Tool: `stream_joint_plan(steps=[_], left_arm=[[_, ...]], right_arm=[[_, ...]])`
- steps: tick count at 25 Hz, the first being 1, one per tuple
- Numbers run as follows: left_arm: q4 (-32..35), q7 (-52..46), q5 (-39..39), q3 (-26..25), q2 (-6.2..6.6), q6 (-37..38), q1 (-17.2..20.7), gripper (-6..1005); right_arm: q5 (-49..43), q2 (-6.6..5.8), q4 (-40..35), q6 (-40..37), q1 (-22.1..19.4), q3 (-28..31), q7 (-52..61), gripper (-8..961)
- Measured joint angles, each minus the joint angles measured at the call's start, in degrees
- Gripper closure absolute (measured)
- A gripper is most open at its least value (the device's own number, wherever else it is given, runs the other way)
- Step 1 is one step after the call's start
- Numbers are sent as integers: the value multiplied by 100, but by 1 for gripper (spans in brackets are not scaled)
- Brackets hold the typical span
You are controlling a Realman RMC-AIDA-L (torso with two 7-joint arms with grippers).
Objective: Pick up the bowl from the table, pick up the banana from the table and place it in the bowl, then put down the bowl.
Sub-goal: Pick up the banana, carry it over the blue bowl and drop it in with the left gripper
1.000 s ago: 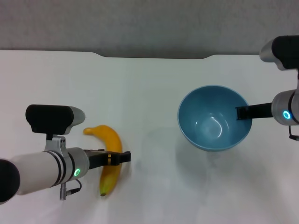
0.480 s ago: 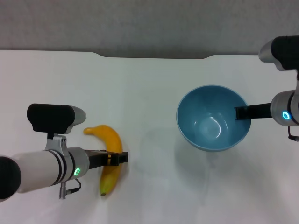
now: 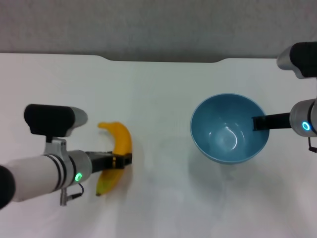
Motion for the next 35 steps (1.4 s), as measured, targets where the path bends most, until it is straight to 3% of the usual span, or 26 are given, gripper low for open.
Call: stream_joint_plan(steps=[6,11,20,27,35], left_arm=[[-1447,438,185,-584,16,-73,895,484],[-2650,911,34,-716,8,-435,1430,484],[-3088,2054,-1031,-404,-17,-647,1334,483],[-3332,3398,-2370,-152,-24,-566,1287,483],[-2957,4700,-3385,266,-37,51,969,483]], right_arm=[[-7,0,-75,87,-5,-45,0,921],[12,0,-303,295,36,-195,0,920],[340,23,-807,690,409,-675,8,921],[466,37,-925,868,601,-886,36,921],[736,44,-856,1028,734,-1284,50,920]])
